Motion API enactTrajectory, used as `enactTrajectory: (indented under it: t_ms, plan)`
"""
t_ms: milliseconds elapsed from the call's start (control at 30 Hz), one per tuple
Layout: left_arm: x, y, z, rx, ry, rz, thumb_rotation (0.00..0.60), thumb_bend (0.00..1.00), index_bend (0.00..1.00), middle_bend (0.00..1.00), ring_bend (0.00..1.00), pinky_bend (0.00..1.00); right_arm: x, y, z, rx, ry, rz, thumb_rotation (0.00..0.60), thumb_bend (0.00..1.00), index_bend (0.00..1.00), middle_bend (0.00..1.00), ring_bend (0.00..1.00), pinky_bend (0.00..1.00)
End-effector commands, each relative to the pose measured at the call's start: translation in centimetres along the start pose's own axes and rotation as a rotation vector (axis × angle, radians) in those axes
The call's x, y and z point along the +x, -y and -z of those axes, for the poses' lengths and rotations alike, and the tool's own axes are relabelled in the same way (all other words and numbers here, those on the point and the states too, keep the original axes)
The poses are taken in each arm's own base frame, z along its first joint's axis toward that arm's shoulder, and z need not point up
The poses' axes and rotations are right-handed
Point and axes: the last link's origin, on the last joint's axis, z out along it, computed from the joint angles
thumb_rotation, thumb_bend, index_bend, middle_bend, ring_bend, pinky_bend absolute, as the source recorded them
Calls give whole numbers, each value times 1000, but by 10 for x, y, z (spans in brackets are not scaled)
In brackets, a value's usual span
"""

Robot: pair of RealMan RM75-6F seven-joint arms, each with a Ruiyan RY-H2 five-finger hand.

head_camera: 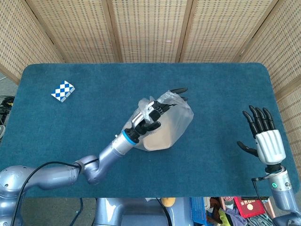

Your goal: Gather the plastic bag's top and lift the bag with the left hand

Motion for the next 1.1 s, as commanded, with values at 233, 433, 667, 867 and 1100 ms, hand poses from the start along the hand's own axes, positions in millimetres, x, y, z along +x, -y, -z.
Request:
enactTrajectory:
  t_ms: [233, 433, 667, 867, 1100]
  plan:
    - [2, -11, 6, -62, -65, 111, 352, 109, 205, 268, 247, 193, -3, 3, 2, 4, -14, -7, 600, 0, 0, 0, 0, 2]
    - [3, -16, 4, -69, -96, 147, 387, 108, 370, 474, 441, 274, -4, 4, 3, 11, -10, -5, 600, 0, 0, 0, 0, 2]
    - [8, -19, 5, -64, -128, 167, 491, 111, 526, 629, 599, 369, -4, 6, 3, 13, -9, -8, 600, 0, 0, 0, 0, 2]
    - [18, -25, 9, -40, -126, 141, 600, 149, 619, 712, 711, 618, -5, 6, 3, 17, -4, -8, 600, 0, 0, 0, 0, 2]
    - [37, -38, 15, 33, -106, 65, 600, 408, 757, 813, 836, 945, -4, 9, 3, 24, -9, -12, 600, 0, 0, 0, 0, 2]
